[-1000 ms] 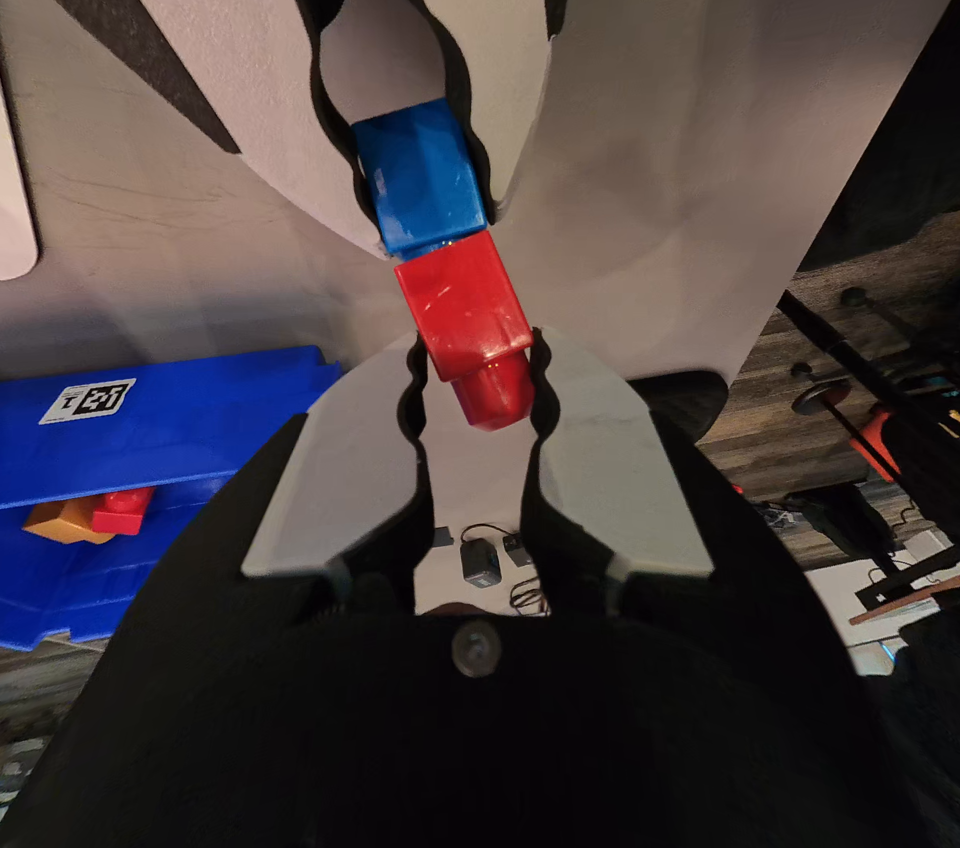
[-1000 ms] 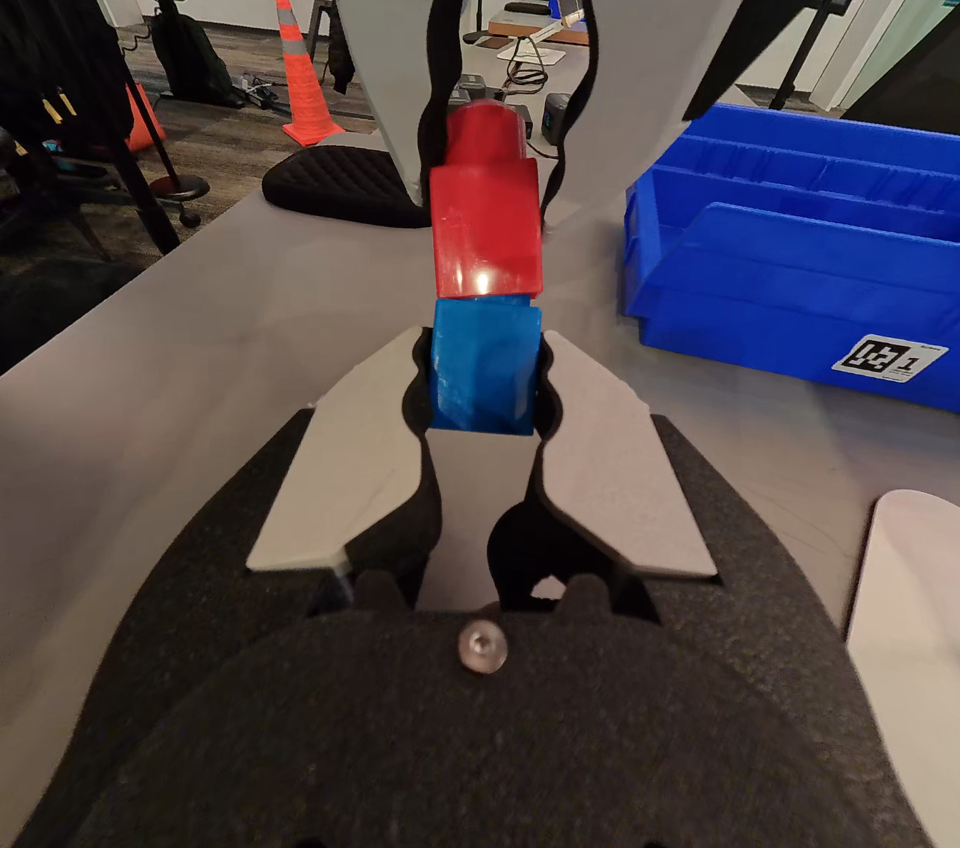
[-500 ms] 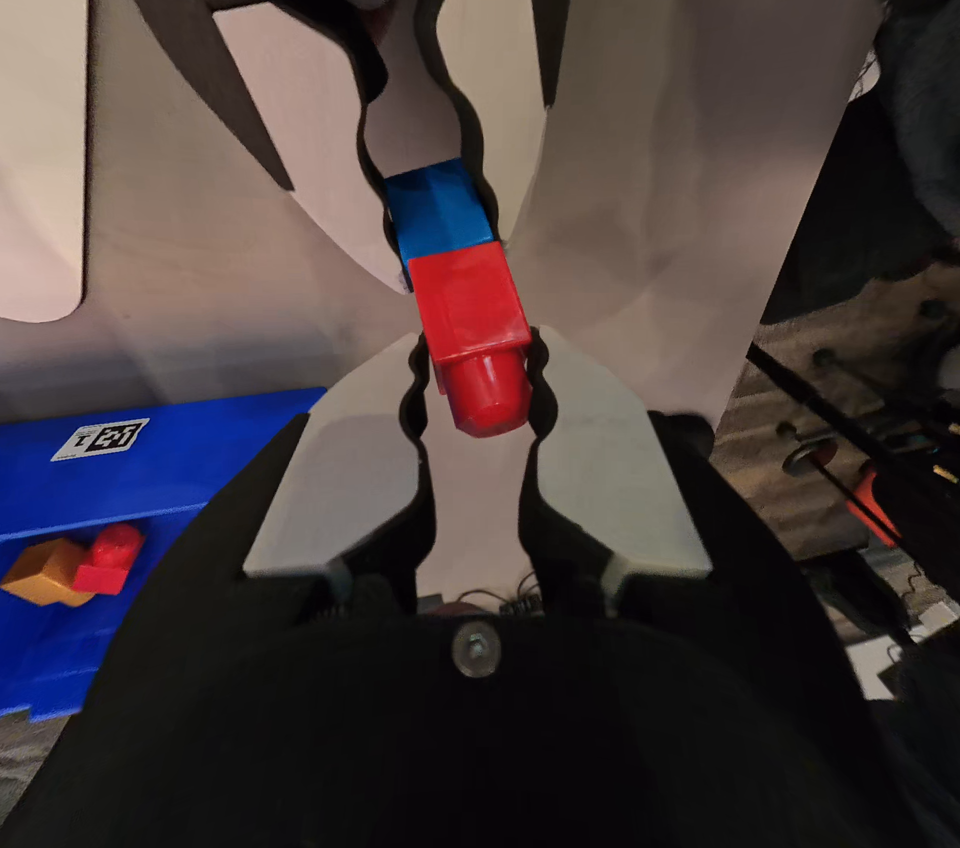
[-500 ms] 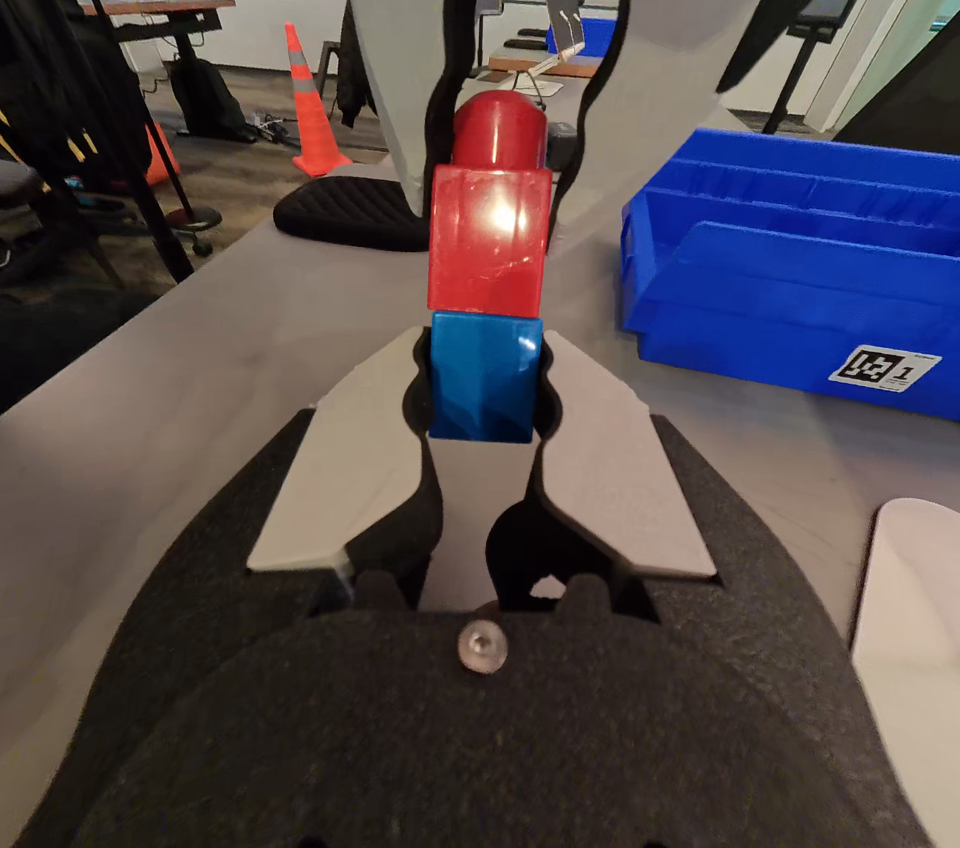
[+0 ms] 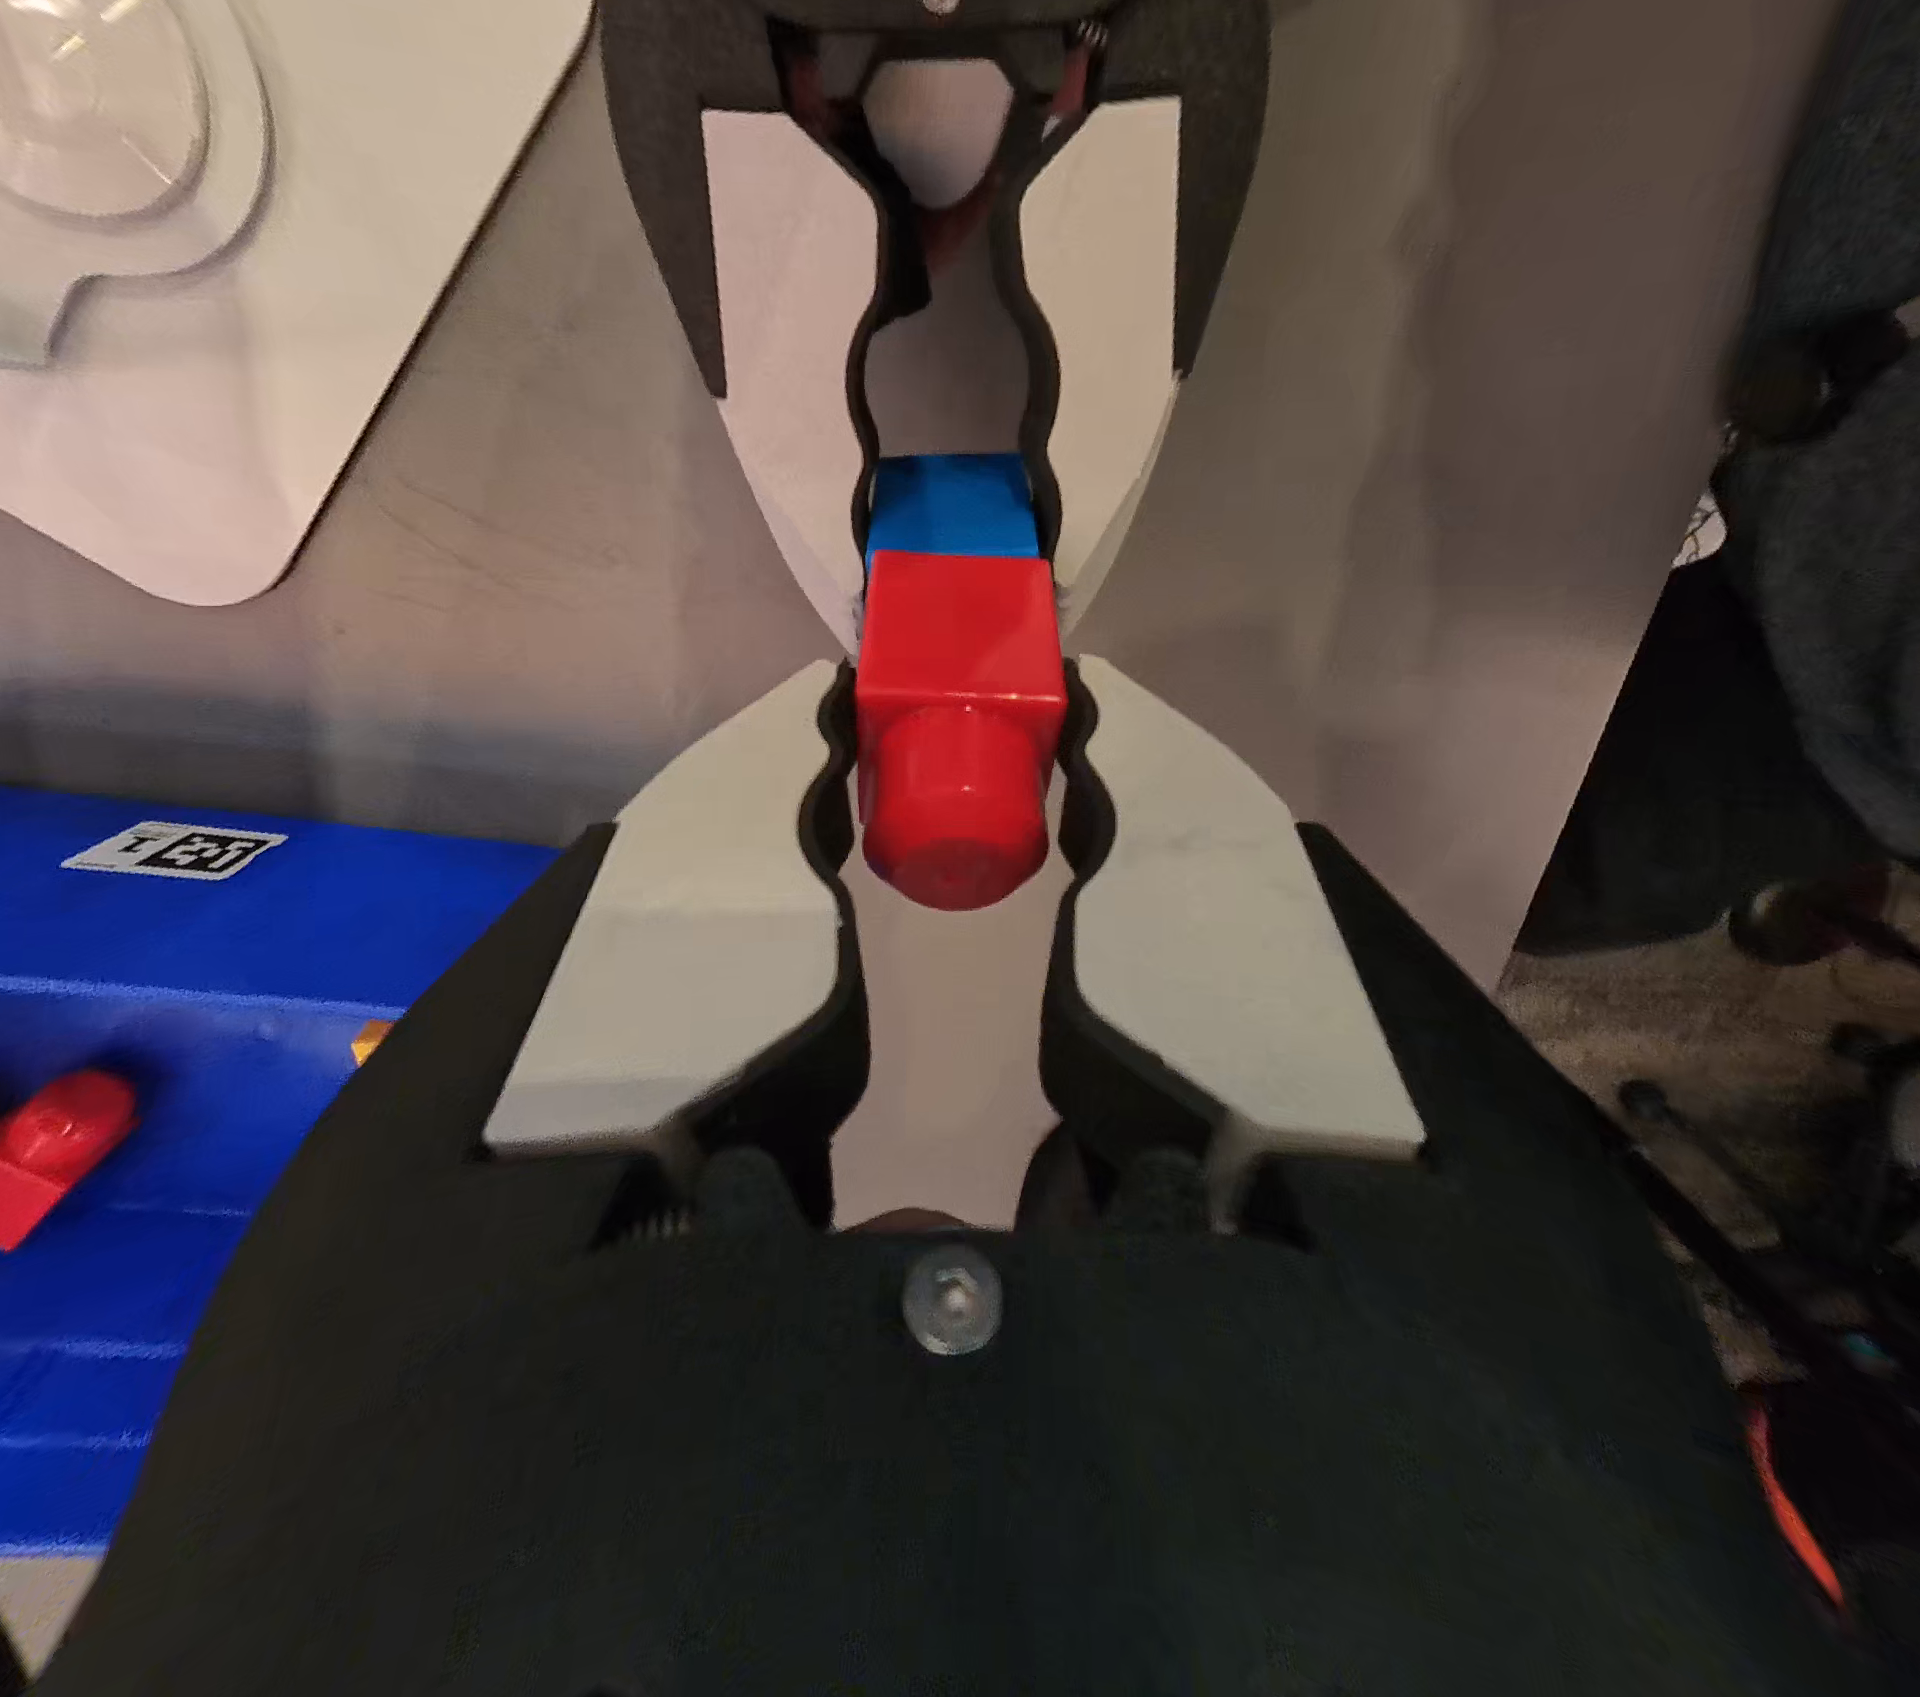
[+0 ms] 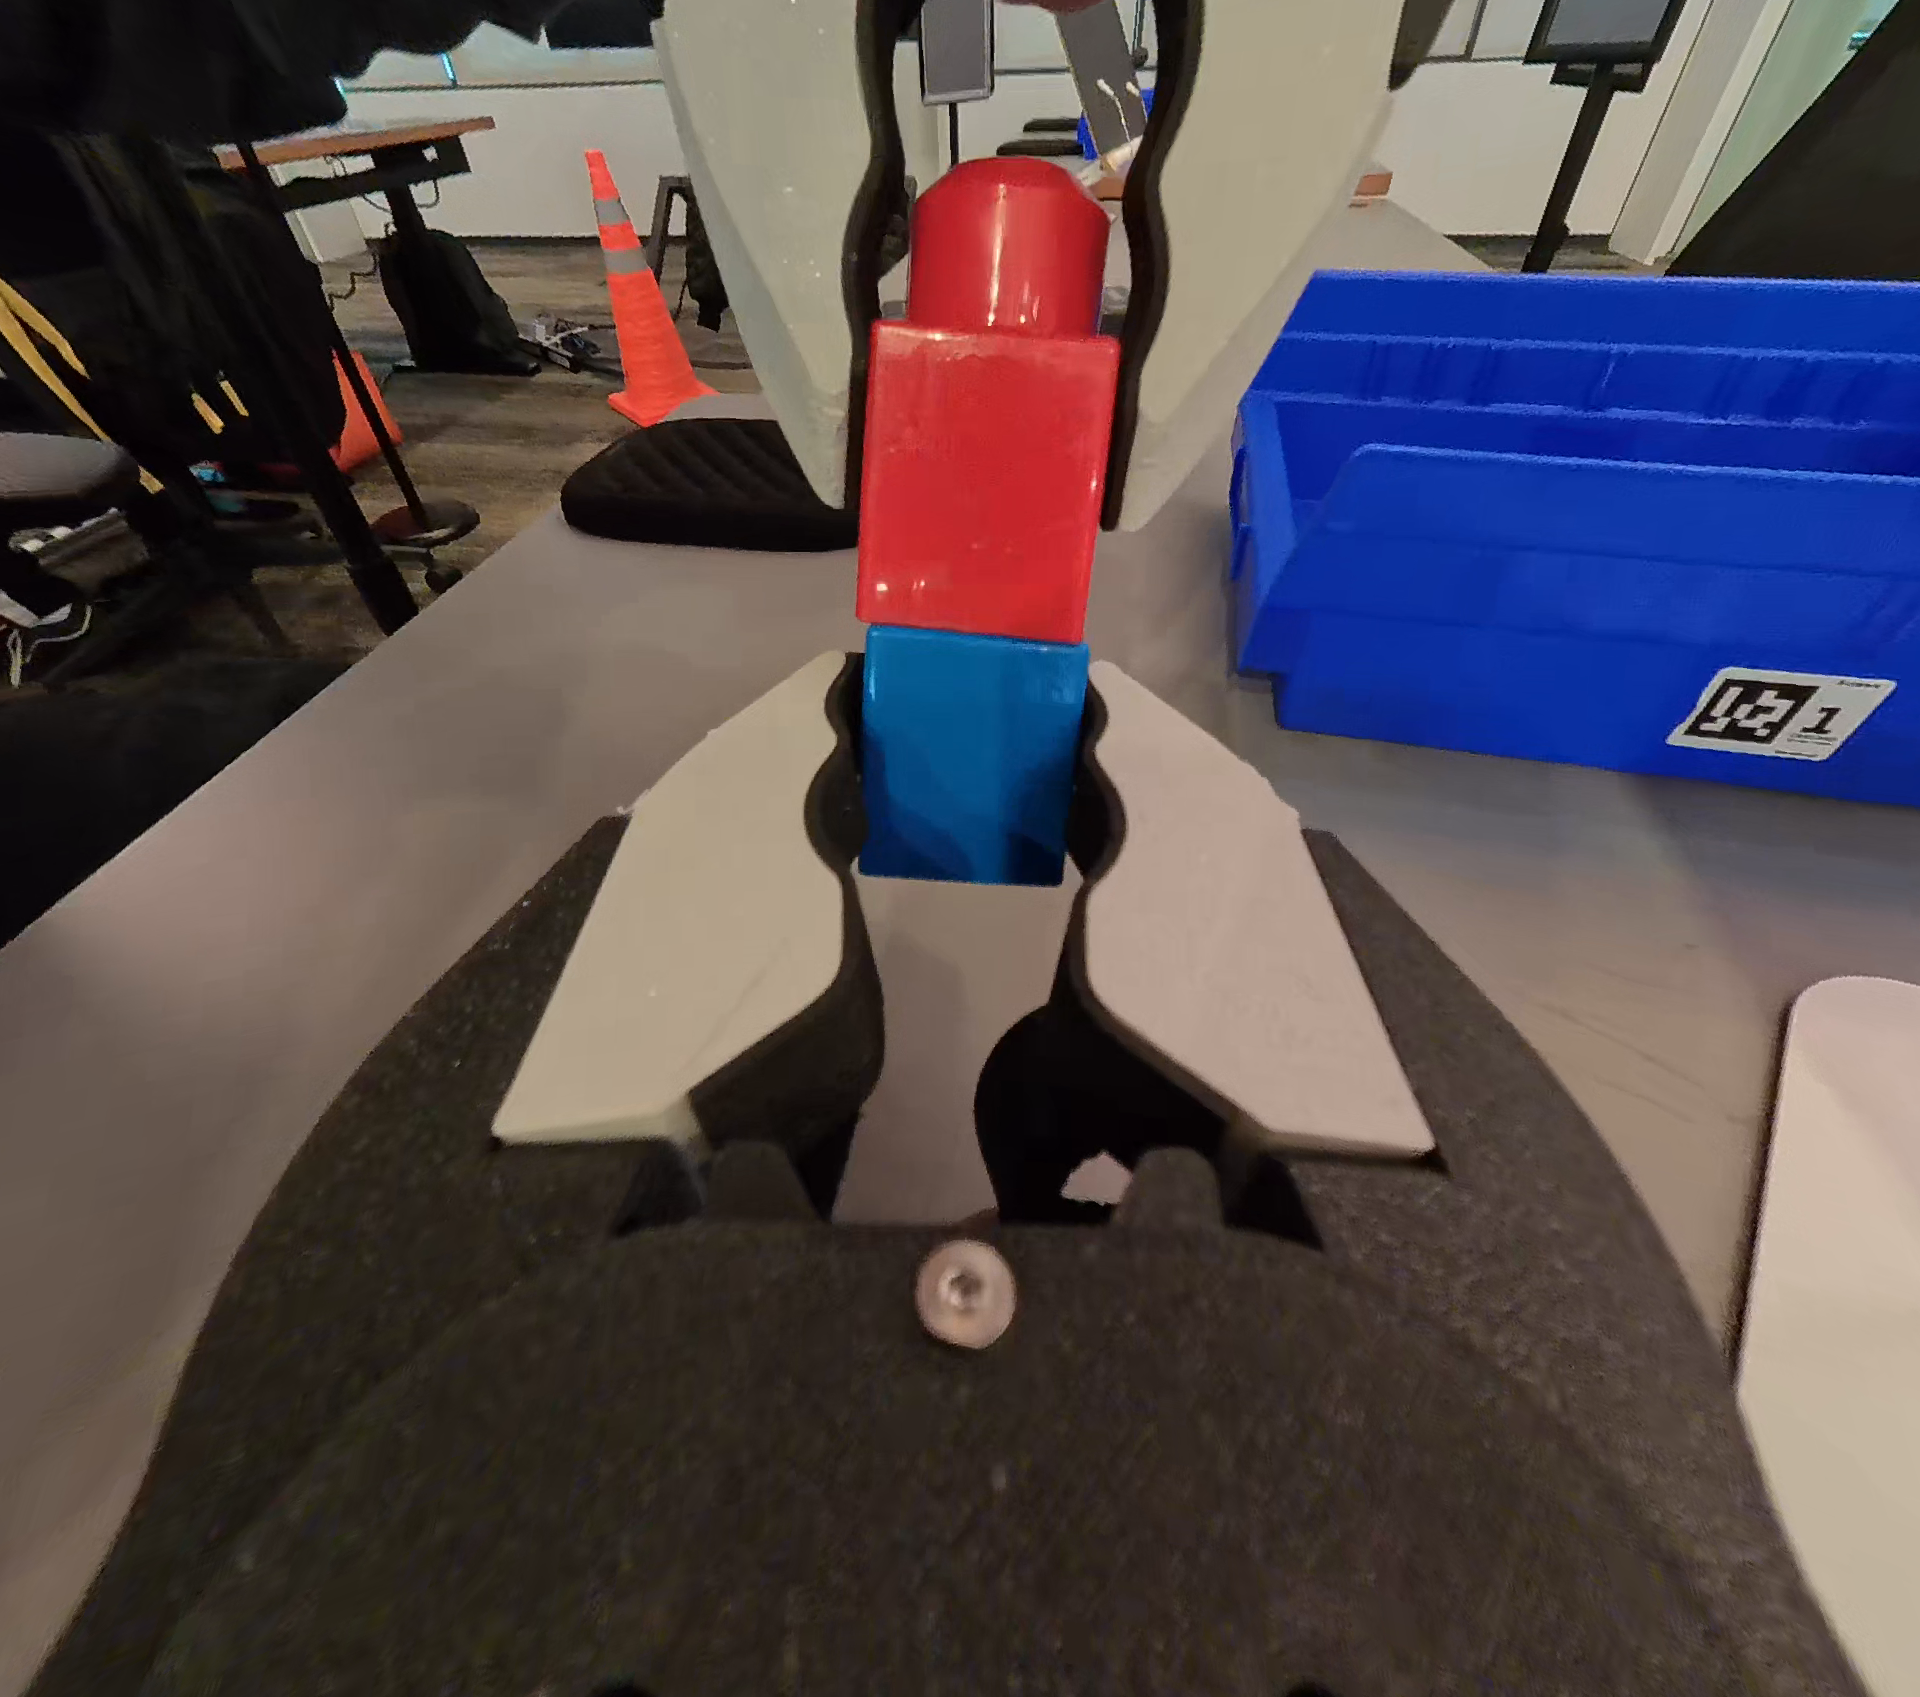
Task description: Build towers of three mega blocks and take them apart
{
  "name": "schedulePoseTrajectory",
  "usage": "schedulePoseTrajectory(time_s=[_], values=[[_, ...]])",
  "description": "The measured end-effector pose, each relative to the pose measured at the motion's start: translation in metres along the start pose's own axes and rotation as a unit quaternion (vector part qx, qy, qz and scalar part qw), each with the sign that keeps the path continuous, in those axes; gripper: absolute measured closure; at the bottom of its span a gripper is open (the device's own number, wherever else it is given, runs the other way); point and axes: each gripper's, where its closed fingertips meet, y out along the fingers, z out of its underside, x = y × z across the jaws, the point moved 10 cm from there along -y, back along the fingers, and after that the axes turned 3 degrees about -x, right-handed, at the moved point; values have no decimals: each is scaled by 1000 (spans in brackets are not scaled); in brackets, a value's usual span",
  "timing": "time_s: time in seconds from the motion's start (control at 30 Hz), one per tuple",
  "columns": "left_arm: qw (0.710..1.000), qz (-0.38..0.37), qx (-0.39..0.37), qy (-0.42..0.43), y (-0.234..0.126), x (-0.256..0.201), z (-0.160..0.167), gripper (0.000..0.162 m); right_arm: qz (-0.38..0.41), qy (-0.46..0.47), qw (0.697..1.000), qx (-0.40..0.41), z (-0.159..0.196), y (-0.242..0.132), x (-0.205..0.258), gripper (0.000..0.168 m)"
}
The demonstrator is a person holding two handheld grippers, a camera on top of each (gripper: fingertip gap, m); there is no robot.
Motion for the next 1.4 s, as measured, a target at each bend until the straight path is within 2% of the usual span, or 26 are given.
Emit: schedulePoseTrajectory(time_s=[0.27,1.17,1.4], values=[[1000,0,5,-20,1,4,-9,126,0,13,1000,4,0,-2,-3,133],[998,-14,-29,-49,5,0,1,126,0,7,1000,22,1,1,-1,134],[999,-20,-34,-38,1,0,0,126,-4,14,1000,3,1,-1,-3,133]])
